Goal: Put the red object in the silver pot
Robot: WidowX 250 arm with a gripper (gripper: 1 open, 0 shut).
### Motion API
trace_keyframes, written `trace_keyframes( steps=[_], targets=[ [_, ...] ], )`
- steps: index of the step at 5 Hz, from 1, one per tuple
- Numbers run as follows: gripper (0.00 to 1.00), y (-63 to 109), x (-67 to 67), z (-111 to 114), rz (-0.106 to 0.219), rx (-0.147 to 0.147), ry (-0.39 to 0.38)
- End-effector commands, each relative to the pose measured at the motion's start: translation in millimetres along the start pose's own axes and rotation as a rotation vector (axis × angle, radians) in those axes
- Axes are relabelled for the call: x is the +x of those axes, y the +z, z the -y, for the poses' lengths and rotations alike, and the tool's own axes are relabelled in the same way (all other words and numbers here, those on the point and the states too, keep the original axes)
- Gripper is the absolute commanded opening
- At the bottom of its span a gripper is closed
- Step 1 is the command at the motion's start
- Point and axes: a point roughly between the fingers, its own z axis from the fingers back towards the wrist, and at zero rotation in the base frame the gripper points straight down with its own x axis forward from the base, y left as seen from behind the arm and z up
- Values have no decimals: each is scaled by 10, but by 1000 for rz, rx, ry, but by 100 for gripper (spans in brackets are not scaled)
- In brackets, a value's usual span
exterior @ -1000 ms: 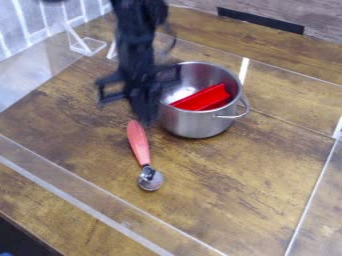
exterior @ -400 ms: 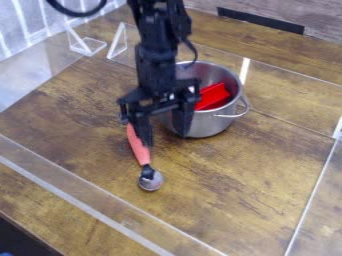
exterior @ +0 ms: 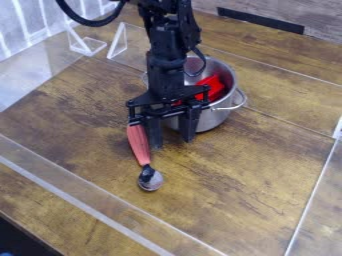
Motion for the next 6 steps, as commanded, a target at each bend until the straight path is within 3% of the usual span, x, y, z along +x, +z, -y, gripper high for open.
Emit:
trace_keyframes(
  steps=[1,2,4,5,6],
  targets=[
    [0,272,174,48,35,-55,26],
    [0,422,174,105,24,-72,45],
    [0,201,74,257,15,-79,81],
    [100,78,126,245,7,-82,101],
    [0,26,199,306,-3,-92,115]
  ],
)
